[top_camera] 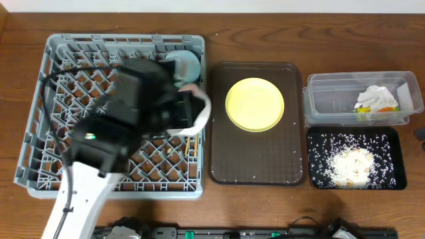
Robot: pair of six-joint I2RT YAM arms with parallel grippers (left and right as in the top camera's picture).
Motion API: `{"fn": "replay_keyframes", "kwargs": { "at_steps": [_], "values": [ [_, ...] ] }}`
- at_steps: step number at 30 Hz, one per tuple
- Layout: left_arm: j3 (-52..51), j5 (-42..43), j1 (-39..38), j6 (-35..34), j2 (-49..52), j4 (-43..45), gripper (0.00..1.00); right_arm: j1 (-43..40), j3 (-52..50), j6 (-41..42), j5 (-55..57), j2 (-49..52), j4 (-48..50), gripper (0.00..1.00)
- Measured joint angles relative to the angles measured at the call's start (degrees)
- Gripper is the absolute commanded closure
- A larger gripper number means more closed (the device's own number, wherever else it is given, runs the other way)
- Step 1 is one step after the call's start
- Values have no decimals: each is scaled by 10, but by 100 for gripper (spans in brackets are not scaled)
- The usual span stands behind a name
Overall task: Sort waste into correct bins and load items into the dishwasher rack
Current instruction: 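Grasp the pink bowl rim with the left gripper and lift it, then carry the pink bowl into the rack's lower middle area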
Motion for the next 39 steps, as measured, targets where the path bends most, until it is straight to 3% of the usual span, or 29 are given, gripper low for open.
{"fn": "replay_keyframes", "kwargs": {
  "at_steps": [6,11,16,26,35,39],
  "values": [
    [-36,255,110,48,4,1,94,0,0,0,0,0,0,1],
    [-100,350,157,54,13,48,94,0,0,0,0,0,0,1],
    [-195,383,200,11,24,148,94,0,0,0,0,0,0,1],
    [-398,416,250,-170,65,485,94,0,0,0,0,0,0,1],
    [-414,429,291,-246,81,536,94,0,0,0,0,0,0,1],
    [-430,439,309,-324,89,636,94,0,0,0,0,0,0,1]
  ]
}}
